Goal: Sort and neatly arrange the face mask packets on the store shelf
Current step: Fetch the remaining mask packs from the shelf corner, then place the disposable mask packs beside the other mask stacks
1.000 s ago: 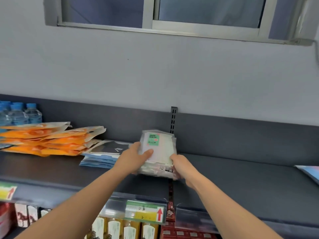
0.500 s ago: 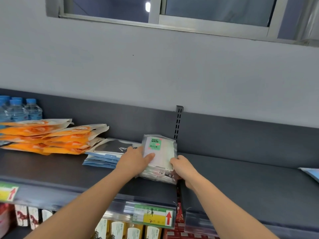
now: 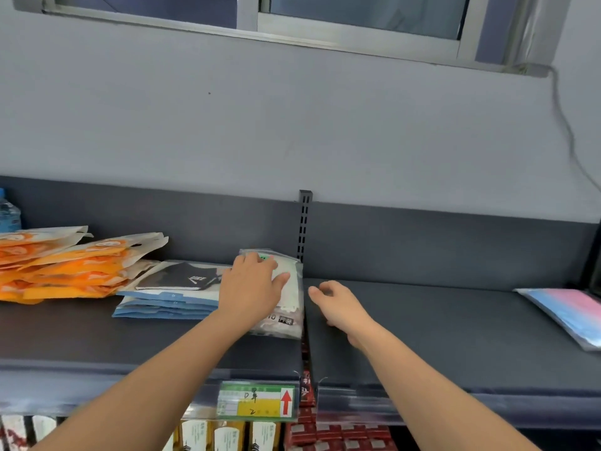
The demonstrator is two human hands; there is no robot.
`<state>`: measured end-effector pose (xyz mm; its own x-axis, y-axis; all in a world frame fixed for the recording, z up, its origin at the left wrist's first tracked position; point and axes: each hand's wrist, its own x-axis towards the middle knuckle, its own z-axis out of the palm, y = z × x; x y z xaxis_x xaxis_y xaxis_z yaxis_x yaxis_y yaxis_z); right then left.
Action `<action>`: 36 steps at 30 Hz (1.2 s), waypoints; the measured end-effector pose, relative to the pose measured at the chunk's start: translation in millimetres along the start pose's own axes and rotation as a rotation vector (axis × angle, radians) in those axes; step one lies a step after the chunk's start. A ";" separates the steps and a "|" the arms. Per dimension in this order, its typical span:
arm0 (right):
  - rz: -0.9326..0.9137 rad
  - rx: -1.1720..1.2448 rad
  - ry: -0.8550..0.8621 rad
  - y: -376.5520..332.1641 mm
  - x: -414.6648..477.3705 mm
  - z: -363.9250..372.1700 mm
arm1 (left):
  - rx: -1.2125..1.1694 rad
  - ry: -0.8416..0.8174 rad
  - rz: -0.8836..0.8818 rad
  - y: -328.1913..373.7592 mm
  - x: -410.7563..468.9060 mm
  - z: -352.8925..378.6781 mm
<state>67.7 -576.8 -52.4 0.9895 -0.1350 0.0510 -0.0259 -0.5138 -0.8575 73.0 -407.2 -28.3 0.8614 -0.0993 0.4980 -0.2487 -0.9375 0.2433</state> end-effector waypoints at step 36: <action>0.627 -0.361 0.688 226.5 -47.9 -417.6 | -0.164 -0.430 0.500 442.1 24.9 157.0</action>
<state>-44.9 -1040.5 -35.4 0.4874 -0.8728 0.0260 -0.6697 -0.3928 -0.6302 54.0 -876.4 -39.1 0.7165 -0.6631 0.2167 -0.6975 -0.6851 0.2100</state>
